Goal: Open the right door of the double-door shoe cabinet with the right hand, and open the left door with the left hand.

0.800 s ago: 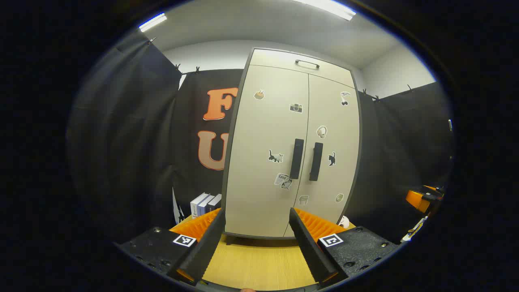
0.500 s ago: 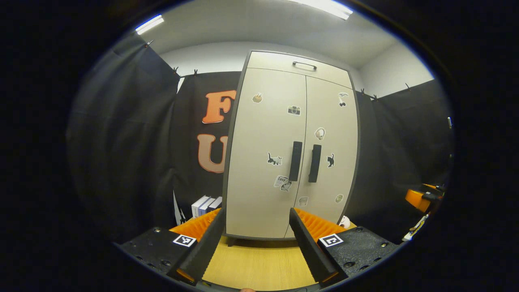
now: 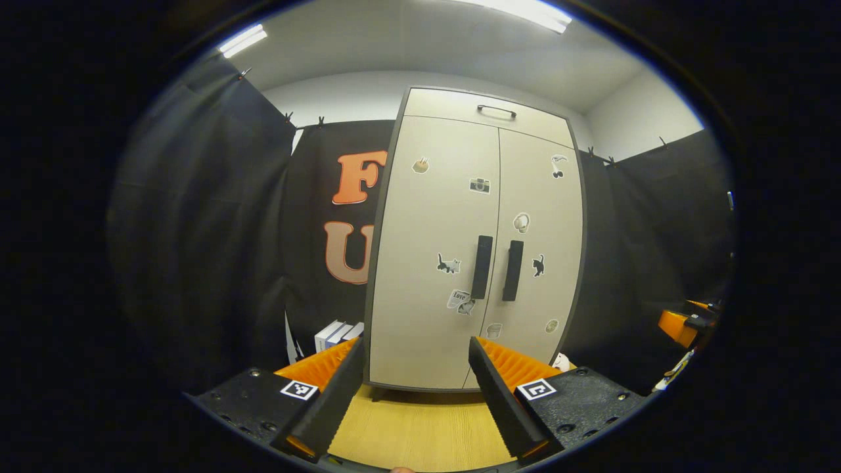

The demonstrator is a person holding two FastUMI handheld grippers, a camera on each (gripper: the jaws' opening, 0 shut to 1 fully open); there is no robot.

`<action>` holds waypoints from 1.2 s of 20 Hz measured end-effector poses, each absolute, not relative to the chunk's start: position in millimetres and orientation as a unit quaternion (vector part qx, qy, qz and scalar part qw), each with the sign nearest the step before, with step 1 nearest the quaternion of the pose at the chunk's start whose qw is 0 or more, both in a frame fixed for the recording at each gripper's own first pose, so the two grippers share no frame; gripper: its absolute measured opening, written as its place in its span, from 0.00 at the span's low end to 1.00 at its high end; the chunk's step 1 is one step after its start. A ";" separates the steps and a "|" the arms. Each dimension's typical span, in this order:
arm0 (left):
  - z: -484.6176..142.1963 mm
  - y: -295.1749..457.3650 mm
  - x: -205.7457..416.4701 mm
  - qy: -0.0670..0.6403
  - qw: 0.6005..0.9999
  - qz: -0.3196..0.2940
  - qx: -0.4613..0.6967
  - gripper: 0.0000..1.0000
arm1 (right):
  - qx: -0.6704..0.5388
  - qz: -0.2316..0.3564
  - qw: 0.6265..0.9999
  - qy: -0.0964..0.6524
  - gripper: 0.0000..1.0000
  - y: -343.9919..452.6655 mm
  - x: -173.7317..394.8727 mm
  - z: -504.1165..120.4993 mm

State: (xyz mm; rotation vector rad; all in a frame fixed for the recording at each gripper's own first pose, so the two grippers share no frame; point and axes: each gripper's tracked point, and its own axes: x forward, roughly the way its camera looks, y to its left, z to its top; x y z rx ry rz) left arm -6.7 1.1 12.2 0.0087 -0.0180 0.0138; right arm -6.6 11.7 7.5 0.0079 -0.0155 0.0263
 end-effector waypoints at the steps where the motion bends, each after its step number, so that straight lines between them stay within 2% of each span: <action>1: 12.1 1.7 -7.3 -0.008 1.000 0.007 0.003 0.95 | 0.006 0.015 1.000 -0.006 0.98 12.6 -6.4 6.7; 3: 12.3 1.3 -7.0 -0.009 1.000 0.005 0.004 0.92 | 0.006 0.019 1.000 -0.003 0.98 16.4 -6.4 5.3; 4: 12.9 0.8 -6.7 -0.010 1.000 0.004 0.005 0.95 | 0.004 0.021 1.000 -0.001 0.98 19.1 -5.5 4.2; 12: 6.9 -1.8 -2.8 -0.002 1.000 -0.007 0.007 0.95 | -0.011 0.042 0.999 0.001 0.98 53.7 13.1 6.2; 13: 5.8 -0.9 -1.4 -0.002 1.000 -0.005 0.007 0.92 | -0.014 0.046 0.999 -0.001 0.94 61.4 17.2 8.0; 14: 5.9 0.5 -1.0 -0.003 1.000 -0.004 0.008 0.95 | -0.014 0.054 0.998 -0.003 0.98 70.9 20.7 11.9; 15: 5.8 0.7 -0.3 -0.003 1.000 -0.003 0.009 0.92 | -0.012 0.064 0.998 -0.003 0.94 81.3 24.2 13.8; 16: 3.8 1.4 0.4 -0.002 1.000 -0.004 0.009 0.95 | -0.010 0.073 0.997 -0.001 0.98 91.4 28.8 15.0; 17: 2.4 3.1 1.6 0.000 1.000 -0.003 0.009 0.92 | -0.008 0.082 0.997 -0.001 0.98 101.8 32.8 17.2; 18: 2.5 4.6 2.2 0.001 1.000 -0.002 0.008 0.95 | -0.007 0.090 0.996 -0.002 0.98 110.8 37.2 20.6; 24: -1.3 6.7 12.6 0.001 1.000 -0.006 0.010 0.95 | -0.017 0.119 0.993 -0.013 0.98 161.5 68.6 42.3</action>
